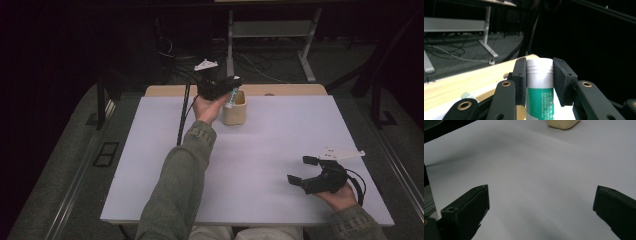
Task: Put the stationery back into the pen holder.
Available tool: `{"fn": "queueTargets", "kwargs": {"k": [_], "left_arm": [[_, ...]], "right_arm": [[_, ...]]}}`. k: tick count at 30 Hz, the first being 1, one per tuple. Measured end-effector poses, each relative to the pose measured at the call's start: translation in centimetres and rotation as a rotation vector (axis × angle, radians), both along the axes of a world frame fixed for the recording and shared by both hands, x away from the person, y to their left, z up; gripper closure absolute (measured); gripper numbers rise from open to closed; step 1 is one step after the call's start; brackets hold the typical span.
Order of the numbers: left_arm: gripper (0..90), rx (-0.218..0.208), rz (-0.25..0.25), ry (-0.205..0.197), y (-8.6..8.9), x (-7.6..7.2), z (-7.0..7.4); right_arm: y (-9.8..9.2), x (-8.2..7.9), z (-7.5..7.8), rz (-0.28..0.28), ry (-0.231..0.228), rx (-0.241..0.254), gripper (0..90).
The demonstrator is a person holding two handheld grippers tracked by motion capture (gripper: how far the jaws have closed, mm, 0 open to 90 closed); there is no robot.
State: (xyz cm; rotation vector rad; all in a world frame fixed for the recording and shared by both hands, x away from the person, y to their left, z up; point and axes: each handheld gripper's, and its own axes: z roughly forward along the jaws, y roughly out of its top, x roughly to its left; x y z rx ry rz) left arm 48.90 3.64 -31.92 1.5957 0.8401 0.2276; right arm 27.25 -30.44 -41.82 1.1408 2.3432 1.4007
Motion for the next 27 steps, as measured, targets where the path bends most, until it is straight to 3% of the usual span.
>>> {"fn": "queueTargets", "kwargs": {"k": [8,15,27], "left_arm": [[64.2,-0.059,0.041,-0.037,-0.8,1.0,-1.1],[64.1,-0.113,0.081,-0.028,-1.1,2.0,-2.2],[64.1,-0.131,0.124,-0.065,-1.4,2.9,-3.6]], "right_arm": [[0.0,0.0,0.0,0.003,-0.002,0.002,0.2],[0.1,0.0,-0.1,0.008,0.003,0.003,0.2],[0.0,0.0,0.0,0.011,0.003,0.007,0.2]]}}
